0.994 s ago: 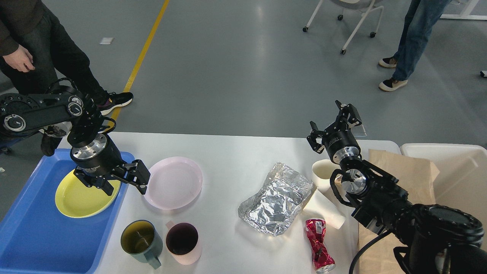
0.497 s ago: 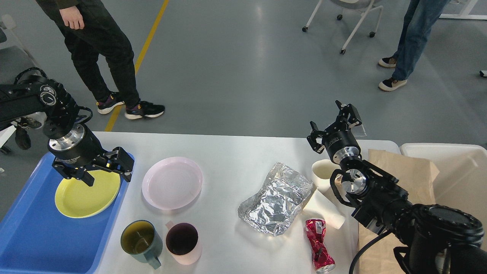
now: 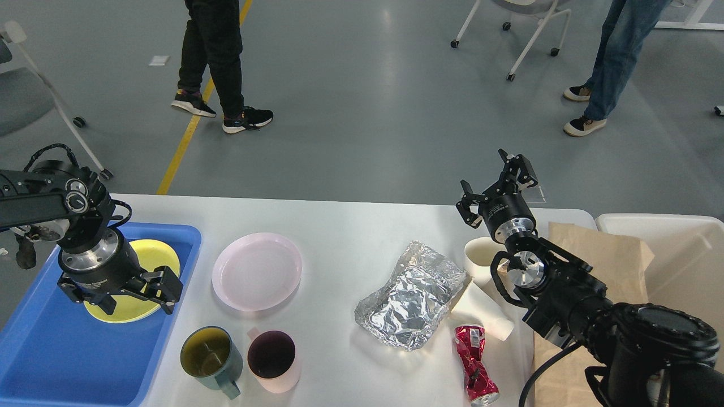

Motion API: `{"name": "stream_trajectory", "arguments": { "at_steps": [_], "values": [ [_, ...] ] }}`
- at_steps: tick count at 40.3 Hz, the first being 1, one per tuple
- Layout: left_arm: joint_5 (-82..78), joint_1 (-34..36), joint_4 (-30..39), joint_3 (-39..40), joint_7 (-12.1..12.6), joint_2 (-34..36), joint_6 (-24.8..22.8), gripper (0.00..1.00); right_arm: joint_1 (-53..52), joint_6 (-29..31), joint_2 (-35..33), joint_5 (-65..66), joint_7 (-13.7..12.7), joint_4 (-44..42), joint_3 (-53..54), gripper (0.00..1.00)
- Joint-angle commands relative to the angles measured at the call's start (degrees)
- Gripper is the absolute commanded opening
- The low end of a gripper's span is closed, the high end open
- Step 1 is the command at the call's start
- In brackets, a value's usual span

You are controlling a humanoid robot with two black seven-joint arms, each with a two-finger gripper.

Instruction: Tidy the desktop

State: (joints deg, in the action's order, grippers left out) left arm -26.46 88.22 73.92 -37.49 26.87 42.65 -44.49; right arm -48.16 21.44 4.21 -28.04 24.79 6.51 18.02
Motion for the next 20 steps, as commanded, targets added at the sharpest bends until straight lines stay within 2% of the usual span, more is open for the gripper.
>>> {"name": "stream_trajectory", "arguments": {
  "at_steps": [1,5,8,20],
  "values": [
    [0.0,4.0,7.5,-5.4,0.0,0.6,8.2,0.96,0.0,0.0,0.0,0.0,0.0,0.0,-0.1,1.0],
    [-0.1,5.5,9.8,-7.4,0.4,0.7,11.6,0.96,0.0,0.0,0.0,0.0,0.0,0.0,0.0,1.0],
    [-0.1,5.6,10.6,-7.7,1.2,0.7,12.4,0.96,0.0,0.0,0.0,0.0,0.0,0.1,0.0,1.0],
    [0.8,4.9,14.1,-7.7,1.9,-0.8,11.6,0.97,0.0,0.0,0.0,0.0,0.0,0.0,0.0,1.0]
  ]
}}
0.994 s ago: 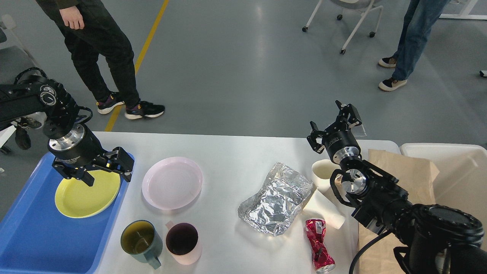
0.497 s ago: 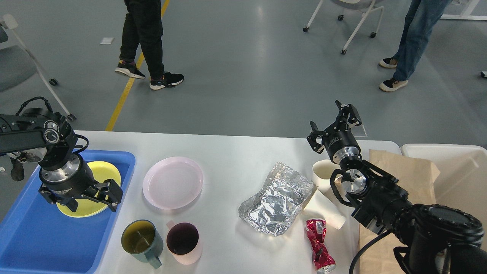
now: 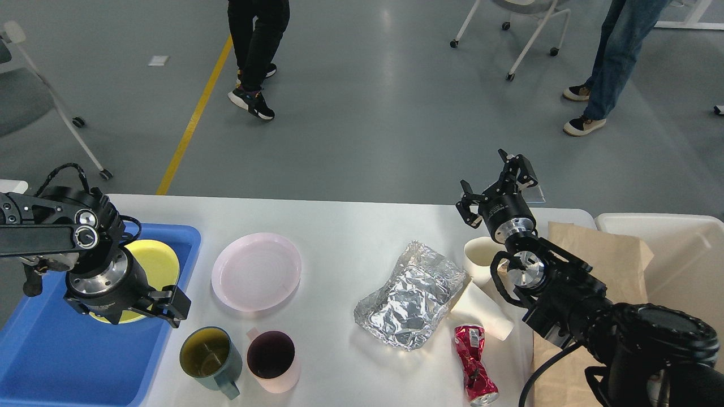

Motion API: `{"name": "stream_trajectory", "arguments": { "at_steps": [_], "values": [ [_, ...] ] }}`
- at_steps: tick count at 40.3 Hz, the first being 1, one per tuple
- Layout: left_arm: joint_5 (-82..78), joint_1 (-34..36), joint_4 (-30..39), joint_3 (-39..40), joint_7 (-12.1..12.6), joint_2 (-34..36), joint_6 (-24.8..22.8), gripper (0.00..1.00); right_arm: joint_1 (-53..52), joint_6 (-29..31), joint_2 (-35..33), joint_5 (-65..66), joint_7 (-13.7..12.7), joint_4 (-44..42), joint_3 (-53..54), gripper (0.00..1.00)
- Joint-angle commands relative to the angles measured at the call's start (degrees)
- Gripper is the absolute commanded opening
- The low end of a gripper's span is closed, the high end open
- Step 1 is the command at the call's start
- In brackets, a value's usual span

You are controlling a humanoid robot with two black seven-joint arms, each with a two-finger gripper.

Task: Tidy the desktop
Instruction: 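Move the left gripper down to the olive-green mug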

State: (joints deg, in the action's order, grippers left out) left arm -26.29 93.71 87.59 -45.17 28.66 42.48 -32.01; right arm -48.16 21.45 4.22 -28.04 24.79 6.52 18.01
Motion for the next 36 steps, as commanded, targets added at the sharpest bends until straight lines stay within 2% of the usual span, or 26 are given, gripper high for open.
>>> {"name": "stream_trajectory", "arguments": {
  "at_steps": [1,12,21,36],
  "values": [
    [0.6,-1.0,0.5,0.0,0.1,-0.8,-0.9,0.97,0.0,0.0,0.0,0.0,0.0,0.0,0.0,1.0],
    [0.6,-4.8,-0.2,0.9,0.9,-2.7,-1.0,0.97,0.0,0.0,0.0,0.0,0.0,0.1,0.0,1.0],
    [0.6,-4.4,-1.7,2.6,3.7,-2.4,-1.1,0.97,0.0,0.0,0.0,0.0,0.0,0.1,0.0,1.0],
    [0.6,-6.8,-3.5,2.9,4.4,-2.9,-1.0,0.97,0.0,0.0,0.0,0.0,0.0,0.0,0.0,1.0]
  ]
}}
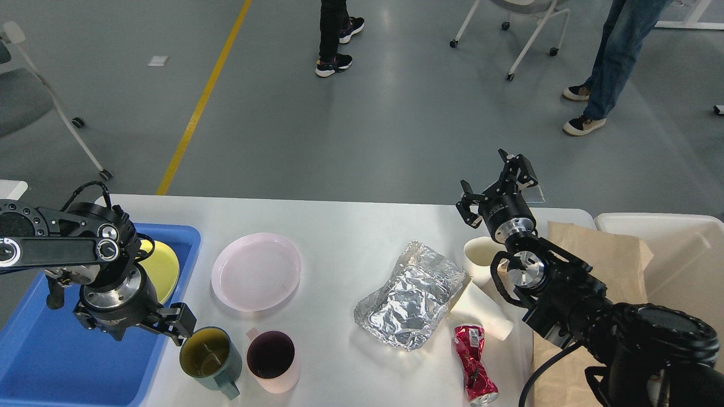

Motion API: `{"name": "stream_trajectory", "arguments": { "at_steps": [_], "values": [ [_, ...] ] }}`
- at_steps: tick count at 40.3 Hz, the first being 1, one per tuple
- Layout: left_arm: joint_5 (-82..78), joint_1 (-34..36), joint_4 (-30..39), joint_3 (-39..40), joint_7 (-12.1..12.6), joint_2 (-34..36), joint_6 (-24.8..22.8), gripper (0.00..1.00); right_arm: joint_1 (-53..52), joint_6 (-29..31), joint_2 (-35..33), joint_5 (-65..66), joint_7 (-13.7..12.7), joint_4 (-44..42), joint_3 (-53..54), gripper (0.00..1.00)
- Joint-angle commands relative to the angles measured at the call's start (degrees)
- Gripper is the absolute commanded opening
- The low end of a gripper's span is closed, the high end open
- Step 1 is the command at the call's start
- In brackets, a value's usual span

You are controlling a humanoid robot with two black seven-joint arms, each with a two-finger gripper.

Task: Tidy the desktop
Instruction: 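Move the left gripper down to the olive-green mug, then grasp the olive-green mug with the left gripper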

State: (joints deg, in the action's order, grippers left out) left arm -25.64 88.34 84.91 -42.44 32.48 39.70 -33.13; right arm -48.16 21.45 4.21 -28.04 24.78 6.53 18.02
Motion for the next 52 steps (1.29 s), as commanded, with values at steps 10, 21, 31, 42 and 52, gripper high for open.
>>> {"name": "stream_trajectory", "arguments": {
  "at_steps": [10,21,31,42,52],
  "values": [
    [0.0,-7.1,-4.0,6.0,4.3,-0.2,0.1,0.97,0.0,0.0,0.0,0.0,0.0,0.1,0.0,1.0],
    [-0.1,-8.3,-5.2,7.9,4.5,-2.6,0.9,0.97,0.0,0.0,0.0,0.0,0.0,0.0,0.0,1.0],
    [-0.1,-9.8,-5.2,9.5,4.6,-3.9,0.9,0.96,0.0,0.0,0.0,0.0,0.0,0.0,0.0,1.0],
    [-0.1,-12.0,-5.2,10.1,5.3,-5.4,1.2,0.96,0.0,0.0,0.0,0.0,0.0,0.0,0.0,1.0],
    [-0.5,-12.0,-5.3,10.1,5.3,-5.4,1.7,0.96,0.0,0.0,0.0,0.0,0.0,0.0,0.0,1.0]
  ]
}}
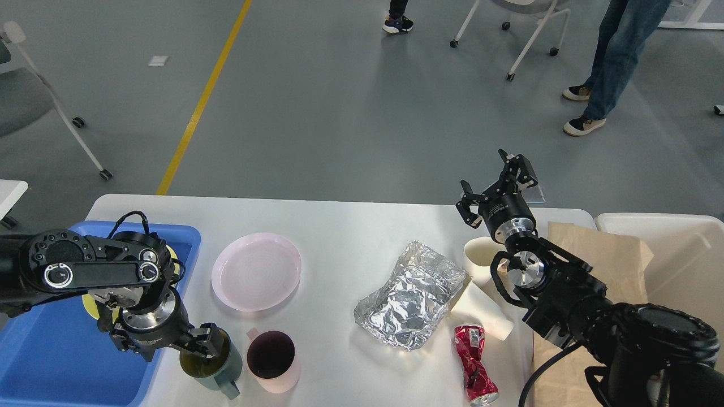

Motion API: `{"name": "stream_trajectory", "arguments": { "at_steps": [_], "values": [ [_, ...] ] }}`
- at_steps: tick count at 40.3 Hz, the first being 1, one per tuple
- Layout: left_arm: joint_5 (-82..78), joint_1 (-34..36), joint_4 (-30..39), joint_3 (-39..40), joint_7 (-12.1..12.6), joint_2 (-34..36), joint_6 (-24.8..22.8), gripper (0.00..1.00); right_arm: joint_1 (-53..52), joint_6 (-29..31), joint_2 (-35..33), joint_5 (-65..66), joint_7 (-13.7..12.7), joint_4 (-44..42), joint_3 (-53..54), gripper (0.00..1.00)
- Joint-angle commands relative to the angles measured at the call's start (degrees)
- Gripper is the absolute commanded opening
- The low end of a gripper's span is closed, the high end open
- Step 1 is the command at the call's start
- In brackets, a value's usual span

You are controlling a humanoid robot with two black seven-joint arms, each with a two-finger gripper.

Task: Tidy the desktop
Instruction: 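Grasp the olive-green mug with the left gripper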

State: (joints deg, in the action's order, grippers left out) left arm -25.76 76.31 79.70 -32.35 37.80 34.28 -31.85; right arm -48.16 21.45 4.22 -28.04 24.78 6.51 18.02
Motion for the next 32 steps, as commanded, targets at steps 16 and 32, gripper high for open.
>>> {"name": "stream_trajectory", "arguments": {
  "at_steps": [16,32],
  "values": [
    [-0.5,-0.5,-1.0,0.4,-0.1,0.1,0.8,0.82,0.0,0.0,-0.1,0.0,0.0,0.0,0.0,1.0],
    [-0.7,-1.2,-1.7,0.8,0.0,0.1,0.7,0.64,0.0,0.0,0.0,0.0,0.0,0.0,0.0,1.0]
  ]
}}
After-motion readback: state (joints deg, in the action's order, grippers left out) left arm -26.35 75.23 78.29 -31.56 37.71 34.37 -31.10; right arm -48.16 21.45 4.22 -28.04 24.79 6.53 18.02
